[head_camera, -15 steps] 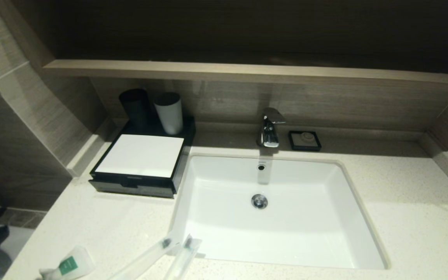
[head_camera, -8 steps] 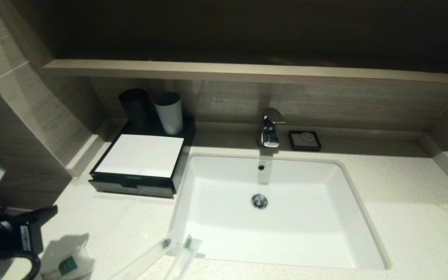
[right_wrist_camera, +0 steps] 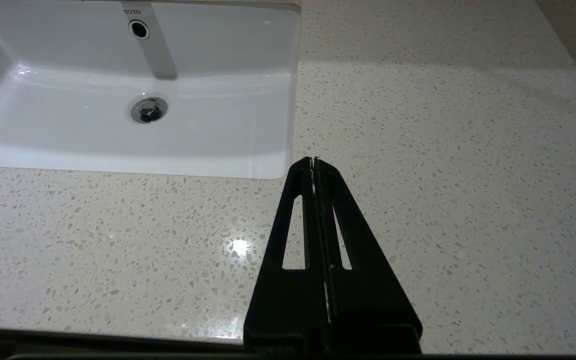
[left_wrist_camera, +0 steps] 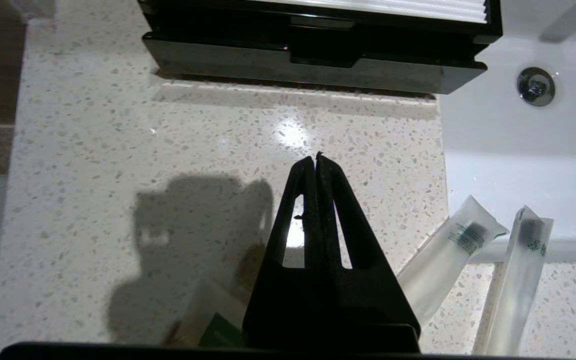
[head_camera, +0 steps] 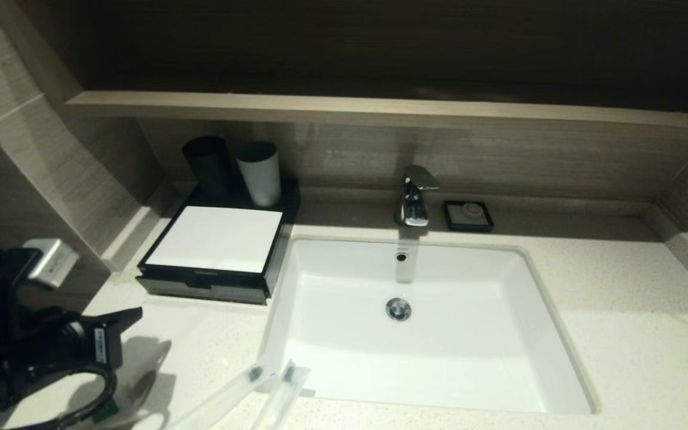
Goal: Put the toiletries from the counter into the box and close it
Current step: Open the drawer
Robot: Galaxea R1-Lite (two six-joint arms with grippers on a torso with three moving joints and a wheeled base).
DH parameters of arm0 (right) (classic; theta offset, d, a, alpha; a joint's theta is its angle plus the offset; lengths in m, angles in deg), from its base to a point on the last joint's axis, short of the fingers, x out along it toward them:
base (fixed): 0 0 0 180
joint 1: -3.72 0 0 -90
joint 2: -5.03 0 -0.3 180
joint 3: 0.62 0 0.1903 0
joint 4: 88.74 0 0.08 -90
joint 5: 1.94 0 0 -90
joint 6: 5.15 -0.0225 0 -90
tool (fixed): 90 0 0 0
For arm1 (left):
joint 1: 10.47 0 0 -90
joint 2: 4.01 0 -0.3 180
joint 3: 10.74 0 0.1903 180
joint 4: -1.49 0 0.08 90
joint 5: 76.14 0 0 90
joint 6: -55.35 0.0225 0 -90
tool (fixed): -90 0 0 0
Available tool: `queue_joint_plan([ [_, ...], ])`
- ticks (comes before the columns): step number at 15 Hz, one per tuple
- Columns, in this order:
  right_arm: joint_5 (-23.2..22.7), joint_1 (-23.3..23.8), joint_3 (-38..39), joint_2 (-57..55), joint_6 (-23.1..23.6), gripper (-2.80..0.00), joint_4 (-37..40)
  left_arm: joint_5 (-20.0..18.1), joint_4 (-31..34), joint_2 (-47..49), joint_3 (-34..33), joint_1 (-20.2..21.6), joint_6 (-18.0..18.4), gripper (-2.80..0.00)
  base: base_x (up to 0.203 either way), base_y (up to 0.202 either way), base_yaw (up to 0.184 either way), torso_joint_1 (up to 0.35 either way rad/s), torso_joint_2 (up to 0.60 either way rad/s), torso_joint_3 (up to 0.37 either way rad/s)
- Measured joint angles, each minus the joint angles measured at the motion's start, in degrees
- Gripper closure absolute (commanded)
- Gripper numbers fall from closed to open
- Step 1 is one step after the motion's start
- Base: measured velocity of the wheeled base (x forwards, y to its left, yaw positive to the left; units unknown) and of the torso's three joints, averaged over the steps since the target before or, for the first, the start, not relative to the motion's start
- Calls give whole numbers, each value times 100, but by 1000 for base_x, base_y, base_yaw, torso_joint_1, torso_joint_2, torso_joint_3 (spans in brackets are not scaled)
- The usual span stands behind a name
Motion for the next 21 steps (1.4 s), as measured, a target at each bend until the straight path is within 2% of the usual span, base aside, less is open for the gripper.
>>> queue_joint_plan([
  [3,0,0,0,0,-1,0,1,43,-343,340,-10,-139,-77,0,0,0,0,0,0,0],
  [8,0,0,0,2,-3,0,0,90,-477,646,-74,-318,-87,0,0,0,0,0,0,0],
  [12,0,0,0,0,-1,0,1,547,-821,912,-193,-433,-110,0,0,0,0,0,0,0],
  [16,-1,0,0,1,-1,0,-2,784,-1234,1140,-292,-503,-149,0,0,0,0,0,0,0],
  [21,2,0,0,0,-1,0,-2,904,-1261,1277,-284,-751,-213,0,0,0,0,0,0,0],
])
